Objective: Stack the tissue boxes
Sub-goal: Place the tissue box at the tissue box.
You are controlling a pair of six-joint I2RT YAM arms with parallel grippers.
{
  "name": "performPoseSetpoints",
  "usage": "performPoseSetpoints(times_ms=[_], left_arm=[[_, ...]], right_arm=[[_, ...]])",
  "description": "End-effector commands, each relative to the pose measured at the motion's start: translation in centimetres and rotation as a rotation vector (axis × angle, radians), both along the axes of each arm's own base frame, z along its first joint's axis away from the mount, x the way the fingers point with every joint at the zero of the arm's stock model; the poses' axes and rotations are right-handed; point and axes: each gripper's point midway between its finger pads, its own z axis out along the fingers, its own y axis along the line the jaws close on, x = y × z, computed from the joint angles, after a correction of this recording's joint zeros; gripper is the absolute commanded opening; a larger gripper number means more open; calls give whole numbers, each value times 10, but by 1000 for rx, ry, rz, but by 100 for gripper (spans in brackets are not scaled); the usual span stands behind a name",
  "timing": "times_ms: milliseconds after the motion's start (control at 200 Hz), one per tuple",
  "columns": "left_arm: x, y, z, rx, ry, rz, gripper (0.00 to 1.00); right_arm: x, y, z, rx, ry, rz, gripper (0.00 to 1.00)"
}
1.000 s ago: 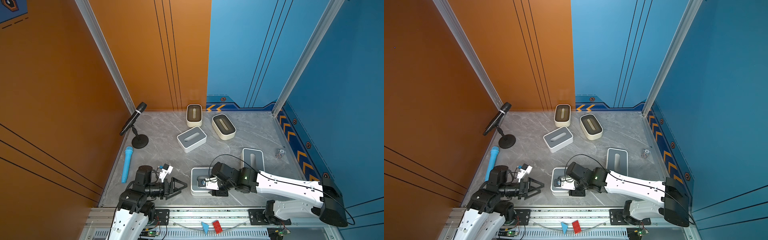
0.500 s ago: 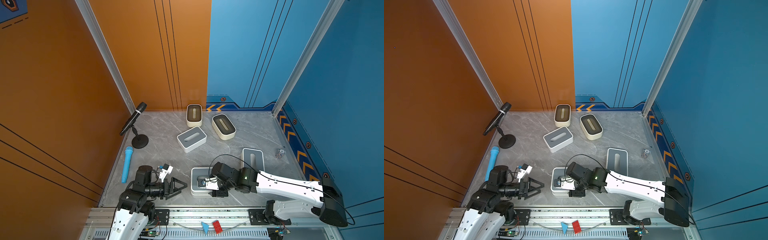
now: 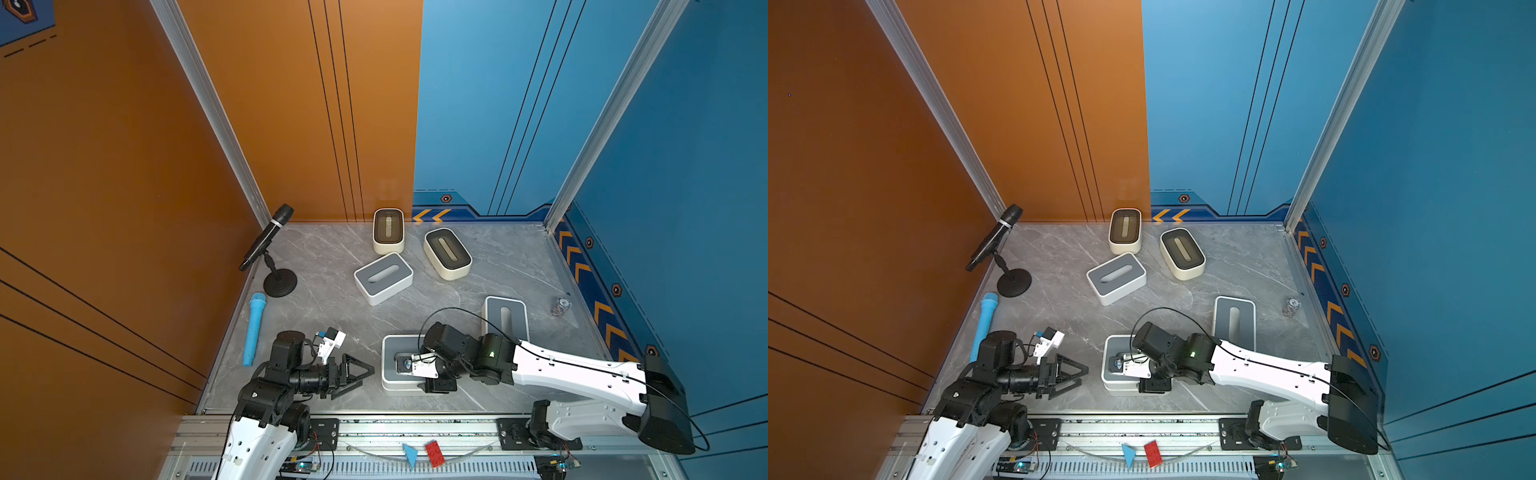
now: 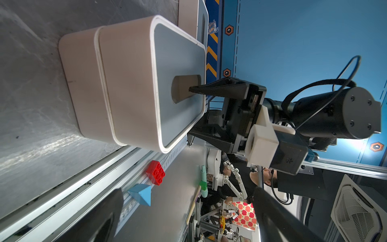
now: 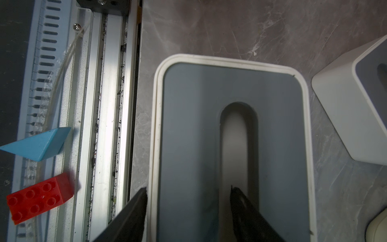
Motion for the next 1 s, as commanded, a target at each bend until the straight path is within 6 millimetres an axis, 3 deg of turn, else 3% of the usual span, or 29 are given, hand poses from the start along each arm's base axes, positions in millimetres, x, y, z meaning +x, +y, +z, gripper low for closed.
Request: performPoseSetpoints(times_ms=[0,901,996], left_arm=[[-2,1,-6,8,6,-6,98],[8,3,0,48,-26,22,98],[11,3,3,61,-35,19,98]], right_arm=[[0,2,12,31,-10,10,65],[-3,-6,42,111,-27,-15,68],[-3,-6,52,149,-33,-27,69]])
